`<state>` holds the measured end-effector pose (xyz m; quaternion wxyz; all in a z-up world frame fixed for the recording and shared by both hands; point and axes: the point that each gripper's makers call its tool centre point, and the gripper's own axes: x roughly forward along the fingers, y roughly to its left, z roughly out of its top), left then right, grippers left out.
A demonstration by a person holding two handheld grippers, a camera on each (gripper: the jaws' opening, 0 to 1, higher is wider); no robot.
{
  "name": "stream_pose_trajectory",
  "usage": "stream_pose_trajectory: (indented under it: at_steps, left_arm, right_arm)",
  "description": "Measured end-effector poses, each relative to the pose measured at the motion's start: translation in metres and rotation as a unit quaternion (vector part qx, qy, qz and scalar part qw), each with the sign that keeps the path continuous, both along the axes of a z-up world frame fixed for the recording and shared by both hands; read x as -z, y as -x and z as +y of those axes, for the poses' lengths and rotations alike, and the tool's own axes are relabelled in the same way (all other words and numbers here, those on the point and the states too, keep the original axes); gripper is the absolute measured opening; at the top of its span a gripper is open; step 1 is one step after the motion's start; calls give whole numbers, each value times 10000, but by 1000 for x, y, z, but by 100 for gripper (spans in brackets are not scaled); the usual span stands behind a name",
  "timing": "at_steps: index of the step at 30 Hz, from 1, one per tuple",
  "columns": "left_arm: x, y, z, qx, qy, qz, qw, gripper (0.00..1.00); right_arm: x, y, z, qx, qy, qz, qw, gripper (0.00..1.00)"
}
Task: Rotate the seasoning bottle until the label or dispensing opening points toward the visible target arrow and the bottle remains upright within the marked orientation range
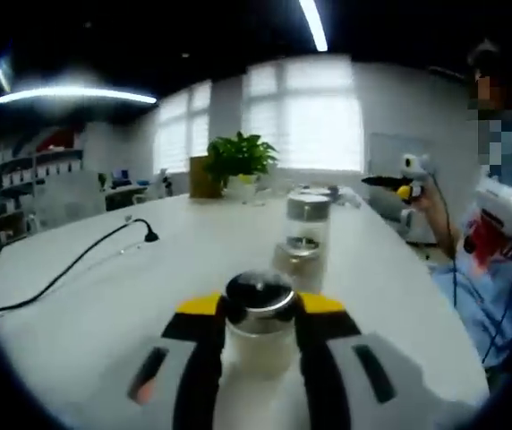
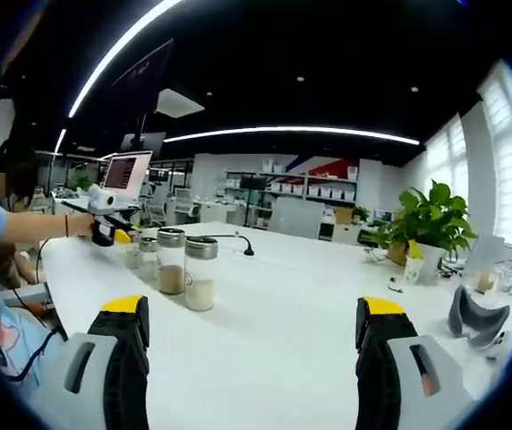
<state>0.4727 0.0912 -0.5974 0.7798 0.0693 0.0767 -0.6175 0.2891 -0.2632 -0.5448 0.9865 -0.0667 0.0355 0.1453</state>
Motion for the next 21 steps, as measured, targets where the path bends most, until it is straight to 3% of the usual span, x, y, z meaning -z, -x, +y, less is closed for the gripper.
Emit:
stream_pose_trajectory:
  at_steps: [8, 13, 21]
  left_arm:
    - [0, 10, -3, 880, -152, 262, 9957, 32]
    - [0, 11, -7, 1138, -287, 444, 9921, 32]
    - [2, 16, -7, 1326, -481, 130, 9899, 32]
  right_arm:
    - [0, 0, -6, 97, 55, 14, 9999, 99]
    - [-1, 1, -5, 68, 47, -26, 10000, 99]
    - [-1, 0, -2, -16, 106, -27, 9999, 99]
